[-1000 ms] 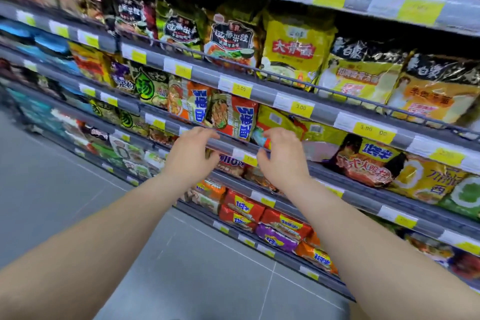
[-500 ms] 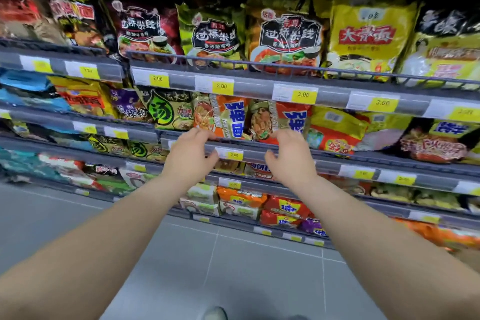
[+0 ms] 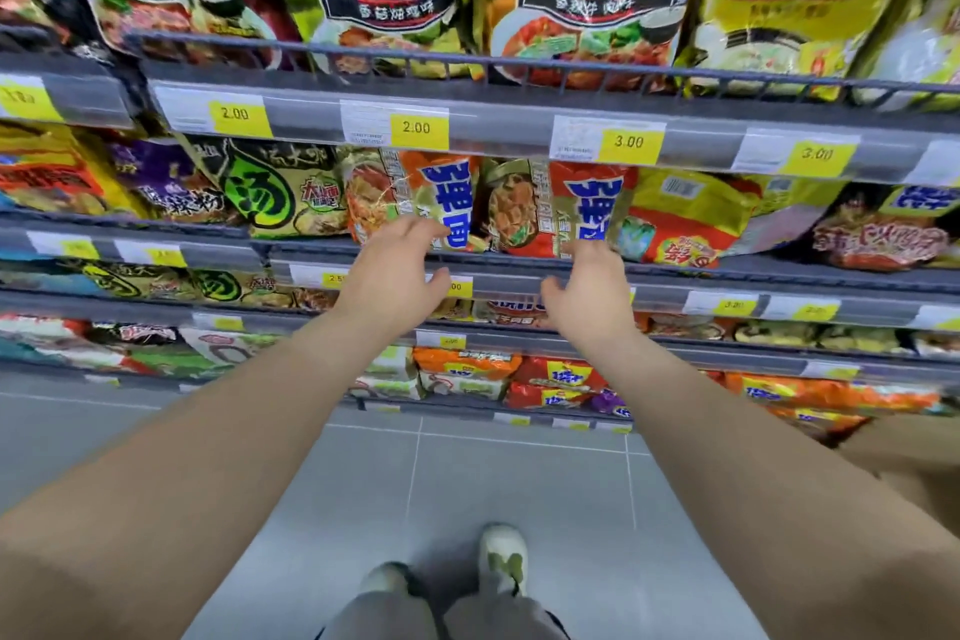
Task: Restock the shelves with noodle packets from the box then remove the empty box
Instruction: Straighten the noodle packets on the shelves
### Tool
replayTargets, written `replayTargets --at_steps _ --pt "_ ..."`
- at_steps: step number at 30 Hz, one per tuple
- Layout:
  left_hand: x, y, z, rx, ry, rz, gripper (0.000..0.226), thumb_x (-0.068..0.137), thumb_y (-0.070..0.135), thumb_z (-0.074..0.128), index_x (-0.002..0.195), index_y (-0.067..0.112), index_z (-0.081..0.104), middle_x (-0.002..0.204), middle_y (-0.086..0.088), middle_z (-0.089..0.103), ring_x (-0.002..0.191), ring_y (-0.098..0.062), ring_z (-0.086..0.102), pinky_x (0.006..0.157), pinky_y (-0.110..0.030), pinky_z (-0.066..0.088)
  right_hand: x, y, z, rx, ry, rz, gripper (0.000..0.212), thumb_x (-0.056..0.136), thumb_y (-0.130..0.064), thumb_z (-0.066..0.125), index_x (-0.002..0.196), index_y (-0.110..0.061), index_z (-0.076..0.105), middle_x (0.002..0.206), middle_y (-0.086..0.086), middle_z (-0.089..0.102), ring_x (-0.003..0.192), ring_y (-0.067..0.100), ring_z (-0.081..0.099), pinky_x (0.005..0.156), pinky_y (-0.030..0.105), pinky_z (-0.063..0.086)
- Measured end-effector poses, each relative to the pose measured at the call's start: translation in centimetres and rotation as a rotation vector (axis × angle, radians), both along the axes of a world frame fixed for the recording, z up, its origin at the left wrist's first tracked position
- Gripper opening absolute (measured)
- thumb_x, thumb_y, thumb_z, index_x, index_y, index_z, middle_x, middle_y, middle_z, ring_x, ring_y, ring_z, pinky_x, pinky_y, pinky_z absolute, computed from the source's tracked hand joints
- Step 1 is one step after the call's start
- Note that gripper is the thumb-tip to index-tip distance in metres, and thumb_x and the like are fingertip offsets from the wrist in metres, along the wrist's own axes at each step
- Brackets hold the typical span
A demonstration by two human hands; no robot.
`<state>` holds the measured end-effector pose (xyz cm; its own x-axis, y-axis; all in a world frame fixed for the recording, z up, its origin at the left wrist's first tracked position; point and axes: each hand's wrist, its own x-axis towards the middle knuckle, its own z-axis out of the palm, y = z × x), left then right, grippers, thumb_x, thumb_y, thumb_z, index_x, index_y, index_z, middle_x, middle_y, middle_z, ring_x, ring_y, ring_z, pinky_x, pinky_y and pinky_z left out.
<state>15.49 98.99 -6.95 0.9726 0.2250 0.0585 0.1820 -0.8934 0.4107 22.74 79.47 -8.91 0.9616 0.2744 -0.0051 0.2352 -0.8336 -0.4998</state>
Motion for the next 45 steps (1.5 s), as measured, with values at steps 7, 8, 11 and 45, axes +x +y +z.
replayTargets --at_steps 7,8,11,45 --pt "-0.2 4.8 -1.0 -0.04 -0.006 -0.135 0.043 0.09 0.023 0.056 0.132 0.019 0.049 0.136 -0.003 0.047 0.127 -0.024 0.039 0.103 -0.034 0.034 -2.1 4.0 -0.9 -0.05 -0.019 -0.141 0.044 0.088 -0.019 0.055 0.129 -0.003 0.049 0.126 0.014 0.053 0.12 0.028 0.043 0.103 0.036 0.035" --pt "-0.1 5.5 -1.1 -0.034 -0.023 -0.164 0.042 0.089 0.022 0.056 0.131 0.019 0.051 0.134 -0.003 0.048 0.125 -0.024 0.04 0.102 -0.033 0.034 -2.3 4.6 -1.0 -0.032 -0.035 -0.168 0.045 0.087 -0.018 0.055 0.129 -0.002 0.049 0.125 0.014 0.053 0.12 0.028 0.043 0.102 0.037 0.035" --pt "0.1 6.9 -1.2 -0.016 -0.041 -0.22 0.042 0.088 0.021 0.056 0.129 0.019 0.052 0.129 -0.002 0.05 0.121 -0.024 0.043 0.099 -0.034 0.036 -2.7 5.9 -1.0 -0.007 -0.059 -0.212 0.045 0.087 -0.017 0.054 0.129 -0.002 0.048 0.125 0.015 0.051 0.12 0.028 0.042 0.101 0.037 0.035" --pt "5.4 5.9 -6.9 0.747 -0.755 0.061 0.082 0.059 0.063 0.077 0.123 0.019 0.049 0.114 -0.009 0.042 0.105 -0.029 0.04 0.089 -0.04 0.039 5.9 3.9 -9.8 0.821 -0.347 -0.428 0.088 0.041 -0.055 0.086 0.115 -0.019 0.054 0.121 0.008 0.056 0.109 0.029 0.055 0.094 0.05 0.048"
